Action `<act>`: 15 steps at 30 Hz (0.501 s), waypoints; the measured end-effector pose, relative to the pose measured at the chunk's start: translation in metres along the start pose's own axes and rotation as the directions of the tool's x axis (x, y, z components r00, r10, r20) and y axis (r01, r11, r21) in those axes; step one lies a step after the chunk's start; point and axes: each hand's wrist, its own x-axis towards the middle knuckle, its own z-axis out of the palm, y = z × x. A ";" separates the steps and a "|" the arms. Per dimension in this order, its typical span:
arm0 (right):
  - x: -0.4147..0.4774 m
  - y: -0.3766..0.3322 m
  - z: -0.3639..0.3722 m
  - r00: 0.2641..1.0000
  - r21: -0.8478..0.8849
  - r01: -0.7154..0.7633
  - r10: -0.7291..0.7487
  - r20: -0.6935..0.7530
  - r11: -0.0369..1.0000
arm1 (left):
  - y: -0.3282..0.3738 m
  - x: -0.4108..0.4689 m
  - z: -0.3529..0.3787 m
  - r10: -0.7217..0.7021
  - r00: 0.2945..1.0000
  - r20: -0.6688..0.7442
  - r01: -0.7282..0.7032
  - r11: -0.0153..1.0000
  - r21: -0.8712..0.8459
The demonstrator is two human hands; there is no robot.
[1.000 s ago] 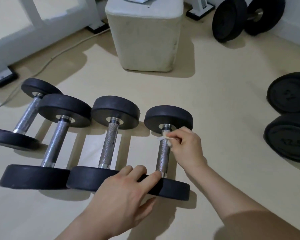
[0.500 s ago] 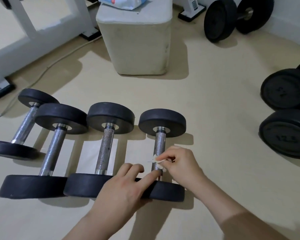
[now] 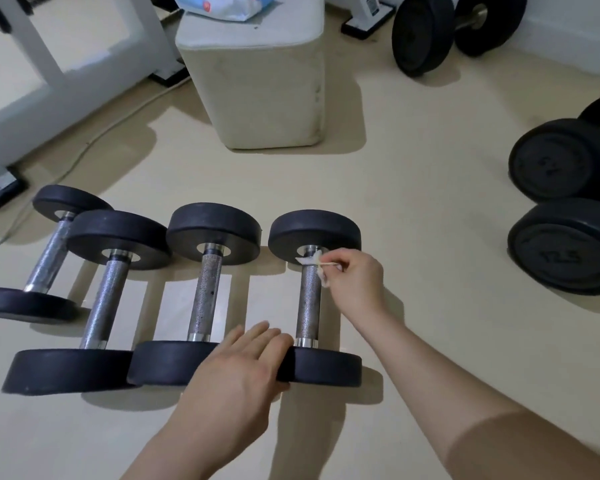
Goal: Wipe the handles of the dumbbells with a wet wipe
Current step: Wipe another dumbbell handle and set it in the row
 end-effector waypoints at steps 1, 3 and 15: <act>-0.001 0.000 0.003 1.000 -0.003 0.000 0.000 -0.014 1.000 | 0.000 0.000 0.001 0.028 1.000 -0.010 -0.027 0.997 0.068; -0.009 0.004 0.001 0.999 -0.013 -0.019 0.019 0.036 1.000 | -0.002 -0.004 0.005 0.007 1.000 -0.011 -0.006 0.998 0.065; -0.019 -0.002 0.016 0.986 -0.219 0.165 -0.158 0.049 0.962 | -0.001 -0.010 0.015 -0.034 0.991 -0.132 0.035 0.999 0.005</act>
